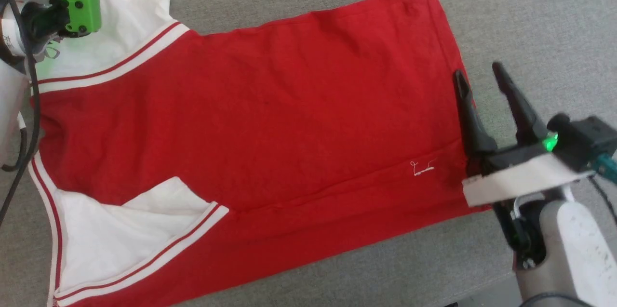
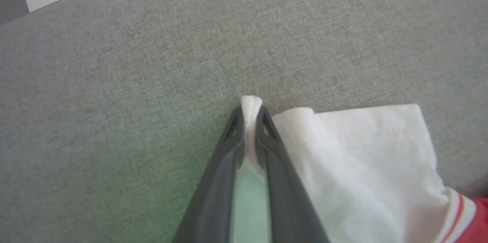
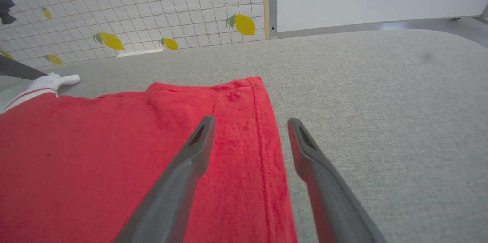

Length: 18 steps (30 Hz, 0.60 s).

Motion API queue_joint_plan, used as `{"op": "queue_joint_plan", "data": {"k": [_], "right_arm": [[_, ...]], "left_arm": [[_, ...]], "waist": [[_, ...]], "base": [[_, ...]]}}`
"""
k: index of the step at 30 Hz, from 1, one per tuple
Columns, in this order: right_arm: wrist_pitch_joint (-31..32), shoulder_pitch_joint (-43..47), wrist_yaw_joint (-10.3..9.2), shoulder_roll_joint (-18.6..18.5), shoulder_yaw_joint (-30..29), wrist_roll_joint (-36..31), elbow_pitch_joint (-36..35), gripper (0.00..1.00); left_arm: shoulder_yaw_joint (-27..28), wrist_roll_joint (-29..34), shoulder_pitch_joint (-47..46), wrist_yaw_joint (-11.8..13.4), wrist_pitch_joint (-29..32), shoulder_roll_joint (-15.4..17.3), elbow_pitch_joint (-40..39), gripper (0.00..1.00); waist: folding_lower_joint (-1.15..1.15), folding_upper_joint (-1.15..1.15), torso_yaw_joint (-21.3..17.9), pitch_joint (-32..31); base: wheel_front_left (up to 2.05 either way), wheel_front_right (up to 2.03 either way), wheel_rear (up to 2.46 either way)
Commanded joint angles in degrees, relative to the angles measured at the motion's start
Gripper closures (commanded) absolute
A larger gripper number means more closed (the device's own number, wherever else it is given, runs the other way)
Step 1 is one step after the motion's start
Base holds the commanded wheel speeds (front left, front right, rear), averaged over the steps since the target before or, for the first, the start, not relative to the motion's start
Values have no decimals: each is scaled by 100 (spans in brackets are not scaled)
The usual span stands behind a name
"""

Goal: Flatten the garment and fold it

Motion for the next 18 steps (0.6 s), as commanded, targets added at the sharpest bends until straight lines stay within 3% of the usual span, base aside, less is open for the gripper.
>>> {"op": "queue_joint_plan", "data": {"k": [1,6,15,18], "right_arm": [[81,-283,-8,-33,-27,-67,11,0],[841,-1202,-8,-84,-218,-121,292,0],[3708,-3225,-8,127,-743,-107,2157,0],[4299,-3632,-8,138,-890,-329,2663,0]], "left_arm": [[-47,-43,267,48,39,63,-27,100],[-51,-25,375,62,-61,133,-282,100],[-77,36,296,-104,-465,-7,-535,100],[-100,57,230,-187,-572,-70,-531,100]], "waist": [[-1,0,15,-8],[-1,0,134,-25],[-1,0,479,63],[-1,0,589,105]], "base": [[0,0,0],[0,0,0],[0,0,0],[0,0,0]]}}
